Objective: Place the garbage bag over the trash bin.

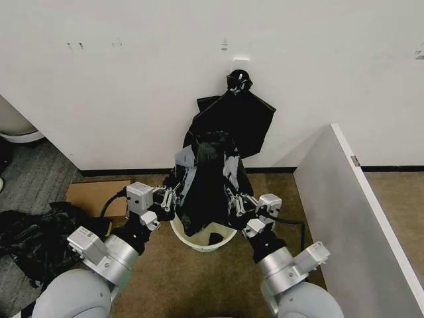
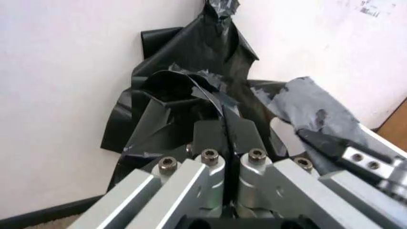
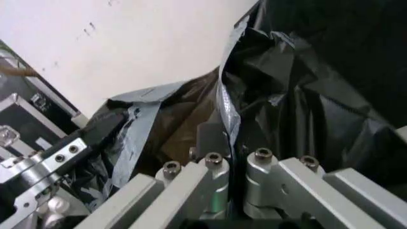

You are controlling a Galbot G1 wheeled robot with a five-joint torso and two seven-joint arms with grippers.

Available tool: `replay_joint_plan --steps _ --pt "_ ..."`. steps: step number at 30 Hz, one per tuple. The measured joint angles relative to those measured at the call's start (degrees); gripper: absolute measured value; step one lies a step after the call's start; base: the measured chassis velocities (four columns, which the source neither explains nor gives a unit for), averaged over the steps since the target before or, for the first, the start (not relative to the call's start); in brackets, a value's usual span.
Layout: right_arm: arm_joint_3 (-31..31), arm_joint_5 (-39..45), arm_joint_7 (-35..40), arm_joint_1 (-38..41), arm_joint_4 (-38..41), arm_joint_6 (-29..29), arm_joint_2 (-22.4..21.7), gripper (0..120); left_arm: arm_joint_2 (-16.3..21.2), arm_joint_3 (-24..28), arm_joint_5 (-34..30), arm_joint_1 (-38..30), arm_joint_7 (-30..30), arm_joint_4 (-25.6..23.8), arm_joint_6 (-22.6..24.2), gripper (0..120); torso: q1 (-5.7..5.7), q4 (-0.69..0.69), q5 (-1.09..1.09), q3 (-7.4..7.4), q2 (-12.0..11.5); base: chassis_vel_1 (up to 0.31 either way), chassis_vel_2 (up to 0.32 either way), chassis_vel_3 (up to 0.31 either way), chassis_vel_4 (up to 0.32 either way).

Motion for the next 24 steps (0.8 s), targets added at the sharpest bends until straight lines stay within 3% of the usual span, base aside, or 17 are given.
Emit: replay_joint_plan --steps 8,13,24 --pt "-0.48 -0.86 -0.02 -0.38 -3.89 2.47 1.63 0 -2.18 0.88 1.6 1.35 0.23 0.04 -0.69 0 0.0 0.0 0.0 0.0 0.0 0.0 0.0 0.0 0.0" --pt "-0.35 -2.99 0.25 -2.57 -8.11 5.33 2.2 0 -6.74 3.12 5.22 2.94 0.89 2.03 -2.54 0 0.0 0.0 -0.01 0.0 0.0 0.0 0.0 0.0 0.0" --pt "3.04 -3.02 1.27 -2.22 -4.01 5.29 -1.44 0 -11.81 5.14 9.1 2.33 2.0 6.47 -4.94 0 0.0 0.0 0.0 0.0 0.0 0.0 0.0 0.0 0.0"
